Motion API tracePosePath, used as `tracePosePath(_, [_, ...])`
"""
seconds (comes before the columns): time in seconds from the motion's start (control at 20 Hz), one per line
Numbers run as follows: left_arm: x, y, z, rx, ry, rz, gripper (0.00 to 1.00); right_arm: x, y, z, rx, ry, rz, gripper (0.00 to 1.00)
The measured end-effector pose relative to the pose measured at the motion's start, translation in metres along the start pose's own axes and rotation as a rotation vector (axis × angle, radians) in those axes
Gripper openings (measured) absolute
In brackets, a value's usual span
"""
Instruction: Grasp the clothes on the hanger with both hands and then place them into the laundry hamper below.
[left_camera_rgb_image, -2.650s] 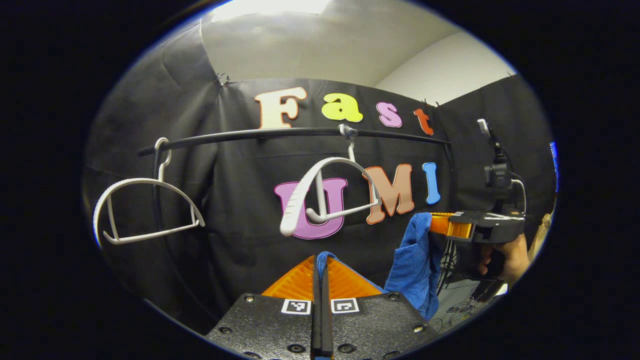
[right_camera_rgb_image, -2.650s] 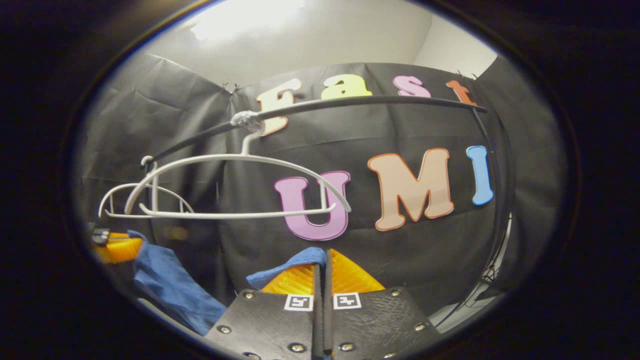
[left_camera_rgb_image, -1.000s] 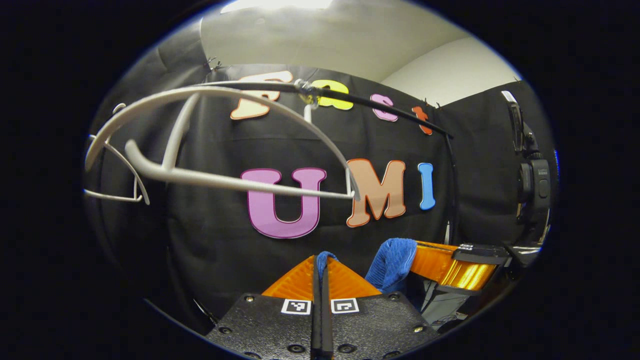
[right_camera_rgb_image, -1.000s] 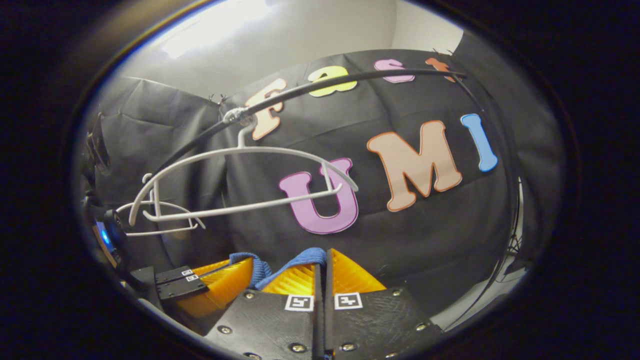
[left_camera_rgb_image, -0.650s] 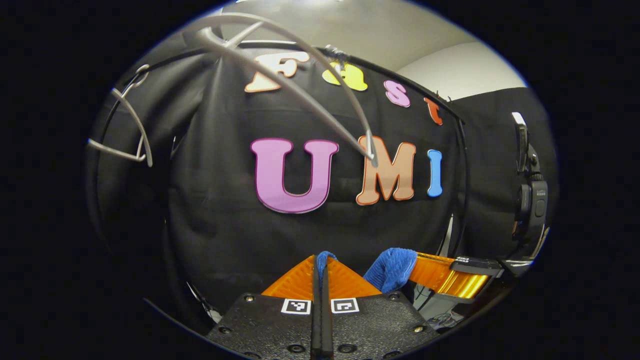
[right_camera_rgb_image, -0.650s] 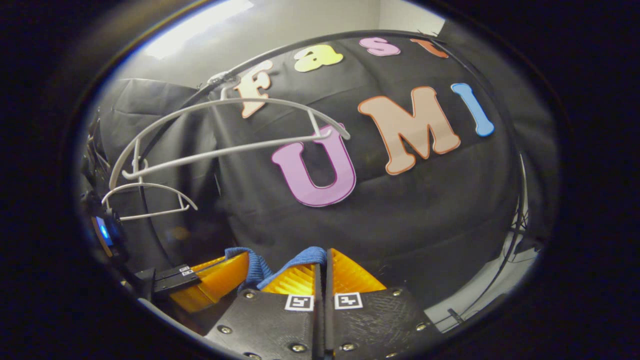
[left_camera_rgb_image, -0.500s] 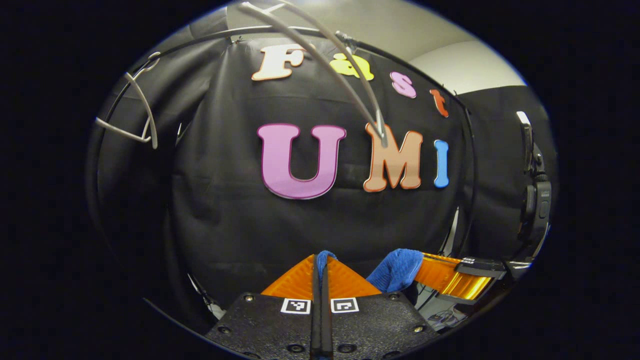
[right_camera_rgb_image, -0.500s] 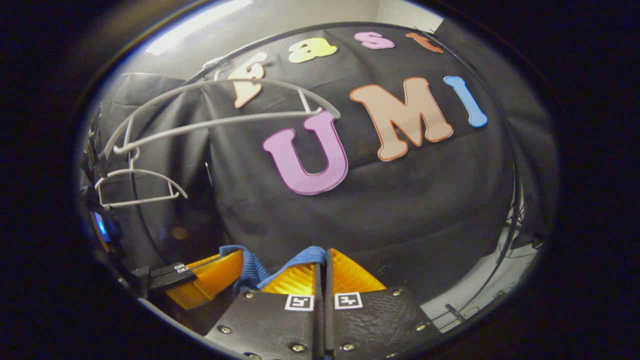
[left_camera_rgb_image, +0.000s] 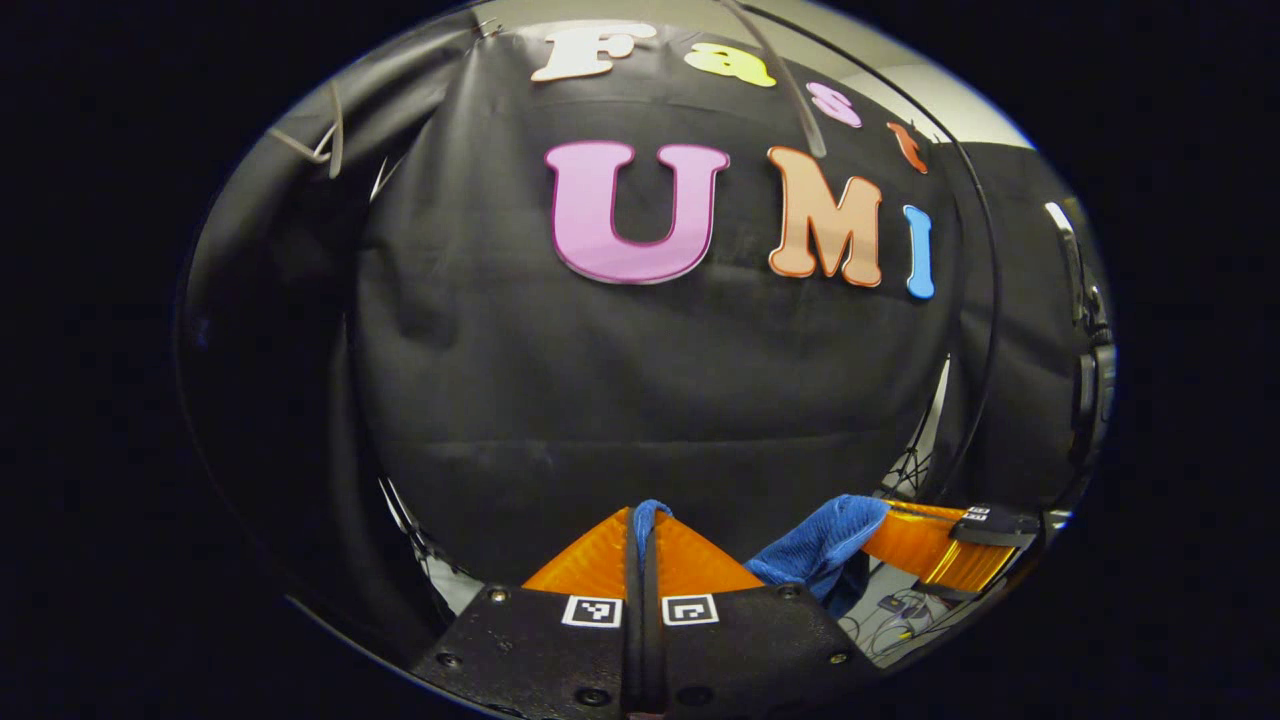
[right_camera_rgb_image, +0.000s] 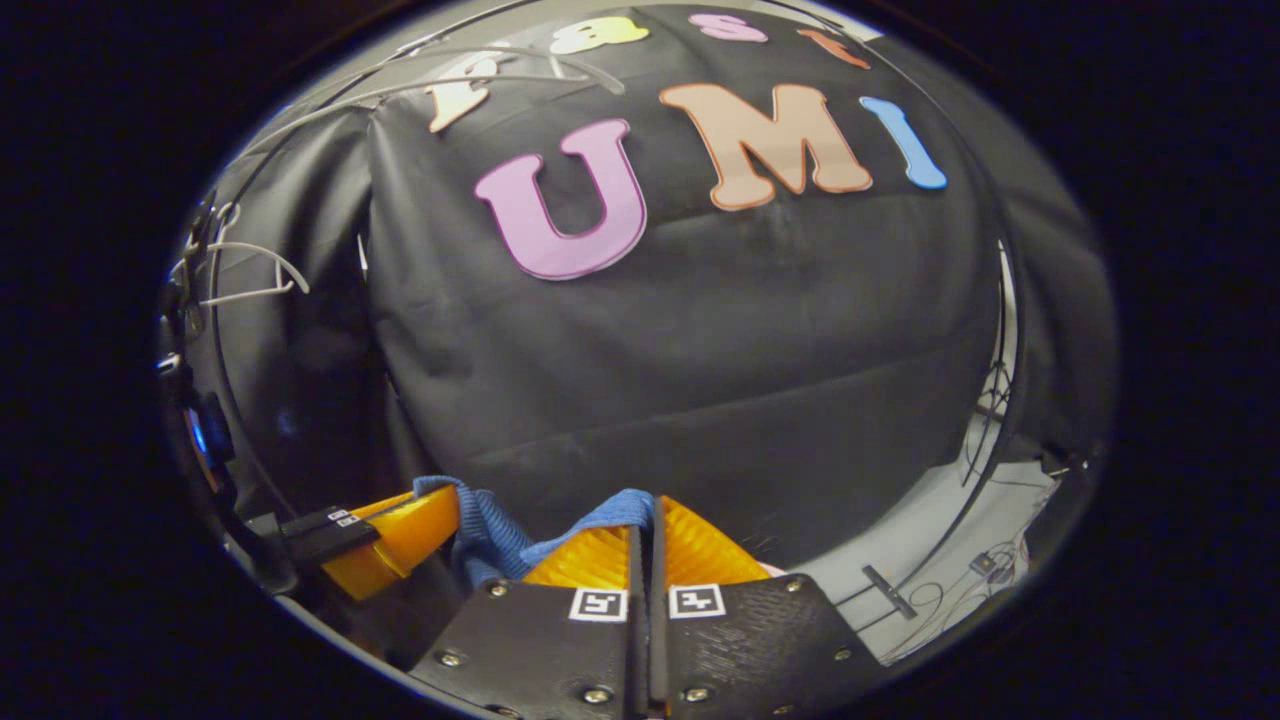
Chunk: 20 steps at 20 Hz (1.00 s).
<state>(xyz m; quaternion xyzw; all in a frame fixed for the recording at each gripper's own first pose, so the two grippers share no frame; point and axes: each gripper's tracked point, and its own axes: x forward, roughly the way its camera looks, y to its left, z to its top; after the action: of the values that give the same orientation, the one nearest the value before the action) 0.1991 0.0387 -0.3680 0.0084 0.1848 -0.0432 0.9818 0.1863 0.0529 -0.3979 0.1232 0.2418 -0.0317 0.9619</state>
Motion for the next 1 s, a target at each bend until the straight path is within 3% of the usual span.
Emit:
tracePosePath(0.45, [0.020, 0.013, -0.098, 0.034, 0.165, 0.020, 0.01, 0.026, -0.042, -0.093, -0.042, 0.170, -0.125, 0.01])
tracePosePath(0.7, [0.030, 0.017, -0.146, 0.027, 0.270, 0.030, 0.00, 0.034, -0.059, -0.137, -0.037, 0.262, -0.147, 0.01])
tracePosePath(0.85, [0.031, 0.025, -0.174, 0.031, 0.342, 0.037, 0.02, 0.034, -0.067, -0.146, -0.039, 0.295, -0.169, 0.02])
tracePosePath(0.95, [0.031, 0.018, -0.173, -0.030, 0.351, 0.013, 0.01, 0.031, -0.064, -0.142, -0.007, 0.275, -0.146, 0.04])
tracePosePath(1.0, [0.029, 0.013, -0.166, -0.050, 0.337, 0.000, 0.12, 0.028, -0.063, -0.132, 0.001, 0.254, -0.147, 0.00])
